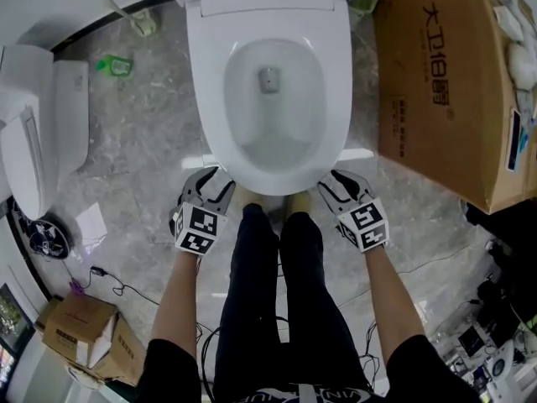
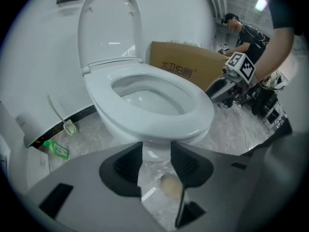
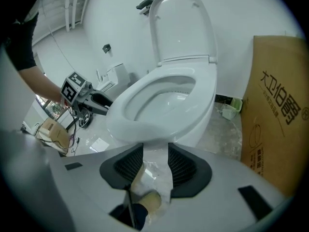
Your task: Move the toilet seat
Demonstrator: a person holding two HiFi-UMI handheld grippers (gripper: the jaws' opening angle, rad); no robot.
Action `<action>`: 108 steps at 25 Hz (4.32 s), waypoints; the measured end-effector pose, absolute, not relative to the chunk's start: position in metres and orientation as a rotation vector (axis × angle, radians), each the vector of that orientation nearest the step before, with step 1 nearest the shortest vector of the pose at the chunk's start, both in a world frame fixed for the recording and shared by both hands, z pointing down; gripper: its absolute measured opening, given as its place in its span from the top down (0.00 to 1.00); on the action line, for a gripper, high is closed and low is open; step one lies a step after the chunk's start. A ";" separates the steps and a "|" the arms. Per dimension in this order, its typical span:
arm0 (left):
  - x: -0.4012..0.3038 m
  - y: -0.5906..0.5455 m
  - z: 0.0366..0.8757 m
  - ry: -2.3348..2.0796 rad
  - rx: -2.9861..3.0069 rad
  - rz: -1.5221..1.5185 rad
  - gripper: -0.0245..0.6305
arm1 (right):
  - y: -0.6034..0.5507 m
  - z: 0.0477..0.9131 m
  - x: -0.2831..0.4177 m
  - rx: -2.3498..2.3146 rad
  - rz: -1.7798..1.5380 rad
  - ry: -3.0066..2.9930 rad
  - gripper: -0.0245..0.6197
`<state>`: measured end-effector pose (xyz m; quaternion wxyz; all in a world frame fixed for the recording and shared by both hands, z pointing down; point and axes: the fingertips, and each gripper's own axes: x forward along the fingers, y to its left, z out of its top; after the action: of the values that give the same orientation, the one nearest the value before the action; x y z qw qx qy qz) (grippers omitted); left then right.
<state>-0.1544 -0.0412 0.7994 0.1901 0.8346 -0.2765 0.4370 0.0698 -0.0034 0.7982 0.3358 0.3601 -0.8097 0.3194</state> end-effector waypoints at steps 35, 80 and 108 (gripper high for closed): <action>-0.151 -0.043 0.750 -0.677 2.390 1.176 0.83 | -0.001 0.742 0.065 0.919 0.830 -2.156 0.78; -0.146 -0.198 0.475 -1.070 2.478 0.551 0.92 | -0.168 0.449 0.071 1.473 0.717 -2.391 0.89; -0.142 -0.348 0.401 -1.287 2.445 0.331 0.94 | -0.331 0.372 0.081 1.631 0.640 -2.517 0.92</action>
<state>-0.1417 -0.3482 0.4009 0.1786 0.8644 -0.4551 0.1170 0.0805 -0.3305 0.3724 0.0375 0.5316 -0.8201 0.2086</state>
